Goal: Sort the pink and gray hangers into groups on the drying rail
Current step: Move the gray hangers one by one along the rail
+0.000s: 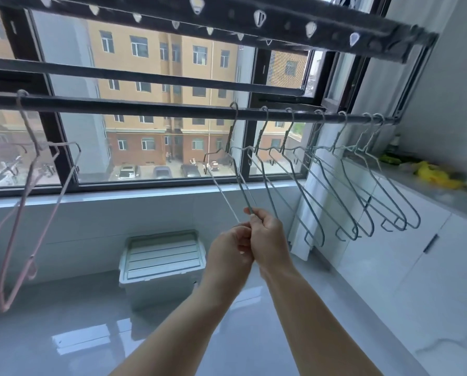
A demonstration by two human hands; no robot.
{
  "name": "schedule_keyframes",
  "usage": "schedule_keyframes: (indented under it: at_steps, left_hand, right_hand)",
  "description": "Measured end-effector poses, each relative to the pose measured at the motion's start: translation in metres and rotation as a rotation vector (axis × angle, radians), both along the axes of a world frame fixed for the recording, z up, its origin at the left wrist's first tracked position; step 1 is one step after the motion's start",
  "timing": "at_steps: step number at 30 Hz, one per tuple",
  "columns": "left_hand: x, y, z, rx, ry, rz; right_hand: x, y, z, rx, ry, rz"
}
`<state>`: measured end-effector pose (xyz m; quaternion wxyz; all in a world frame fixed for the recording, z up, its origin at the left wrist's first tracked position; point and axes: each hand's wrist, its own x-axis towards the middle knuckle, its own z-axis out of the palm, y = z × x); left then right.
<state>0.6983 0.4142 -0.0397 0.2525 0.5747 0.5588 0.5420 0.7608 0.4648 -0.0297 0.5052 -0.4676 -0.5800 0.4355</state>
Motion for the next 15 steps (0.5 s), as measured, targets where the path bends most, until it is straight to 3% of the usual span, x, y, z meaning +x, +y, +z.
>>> schedule_keyframes:
  at_steps: [12,15]
  left_hand:
    - [-0.008,-0.019,-0.005,-0.071,0.077,-0.059]
    - [-0.024,-0.032,-0.003,-0.106,0.102,-0.014]
  right_hand:
    - [-0.001,-0.012,-0.008,-0.079,0.084,0.038]
    - [-0.005,-0.018,-0.006,-0.072,0.031,0.029]
